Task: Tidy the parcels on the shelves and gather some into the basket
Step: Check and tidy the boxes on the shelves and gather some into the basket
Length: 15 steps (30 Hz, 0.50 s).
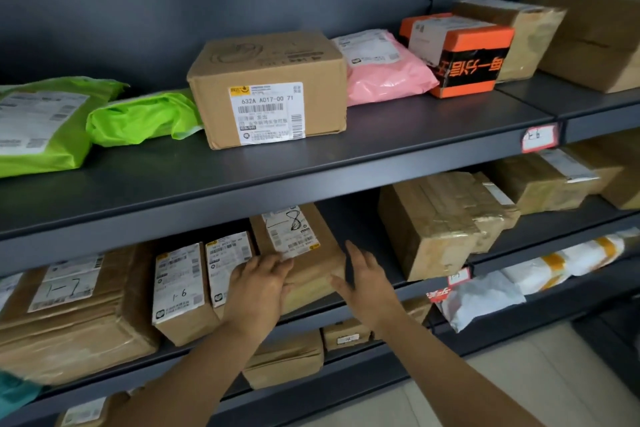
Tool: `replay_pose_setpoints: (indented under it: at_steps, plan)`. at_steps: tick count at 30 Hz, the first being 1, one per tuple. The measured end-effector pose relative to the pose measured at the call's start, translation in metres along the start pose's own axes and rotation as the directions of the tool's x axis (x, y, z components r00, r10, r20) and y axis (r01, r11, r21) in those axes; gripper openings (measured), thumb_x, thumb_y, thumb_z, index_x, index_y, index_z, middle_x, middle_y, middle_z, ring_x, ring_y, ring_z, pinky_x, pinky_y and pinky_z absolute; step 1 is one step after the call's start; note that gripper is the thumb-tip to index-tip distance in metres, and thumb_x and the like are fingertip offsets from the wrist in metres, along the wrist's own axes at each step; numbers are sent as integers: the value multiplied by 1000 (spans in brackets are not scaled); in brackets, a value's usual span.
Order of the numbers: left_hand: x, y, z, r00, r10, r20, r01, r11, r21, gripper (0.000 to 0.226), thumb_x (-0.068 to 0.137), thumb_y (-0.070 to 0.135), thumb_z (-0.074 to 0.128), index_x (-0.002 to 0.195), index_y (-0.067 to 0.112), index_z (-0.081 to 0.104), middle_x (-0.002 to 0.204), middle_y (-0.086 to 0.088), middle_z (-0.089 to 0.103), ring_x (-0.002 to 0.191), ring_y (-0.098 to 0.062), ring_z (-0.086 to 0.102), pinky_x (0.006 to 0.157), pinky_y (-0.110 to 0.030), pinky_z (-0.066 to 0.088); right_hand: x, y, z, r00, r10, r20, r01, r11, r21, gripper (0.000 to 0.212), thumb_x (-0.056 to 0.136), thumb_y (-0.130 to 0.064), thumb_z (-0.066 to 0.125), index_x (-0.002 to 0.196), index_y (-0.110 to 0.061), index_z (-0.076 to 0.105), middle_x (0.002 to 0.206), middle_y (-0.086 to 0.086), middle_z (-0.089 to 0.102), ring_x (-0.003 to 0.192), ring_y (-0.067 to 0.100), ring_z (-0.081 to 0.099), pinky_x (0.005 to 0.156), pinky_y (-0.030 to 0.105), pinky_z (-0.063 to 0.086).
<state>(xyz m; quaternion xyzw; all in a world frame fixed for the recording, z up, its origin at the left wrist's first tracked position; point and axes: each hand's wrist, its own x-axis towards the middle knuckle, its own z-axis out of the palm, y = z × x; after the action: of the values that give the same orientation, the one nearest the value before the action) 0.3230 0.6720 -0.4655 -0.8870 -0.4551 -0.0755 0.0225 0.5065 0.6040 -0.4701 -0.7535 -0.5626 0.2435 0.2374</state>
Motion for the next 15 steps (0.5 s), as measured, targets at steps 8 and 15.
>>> replay_pose_setpoints:
  at_steps: [8,15]
  plan:
    - [17,45,-4,975,205,-86,-214,971,-110,42,87,41,47,115,16,65,111,2,66,102,-19,63,82,-34,53,-1,58,-75,856,144,-496,-299,921,-250,71,88,-52,54,143,-13,32,141,22,33,127,38,32,102,48,33]
    - [47,59,2,988,70,139,-66,997,-31,69,93,19,53,150,27,16,156,9,17,140,-17,20,112,-35,27,23,86,-96,862,425,-278,-450,892,-32,104,72,-74,57,149,-28,3,151,16,7,138,41,20,109,53,31]
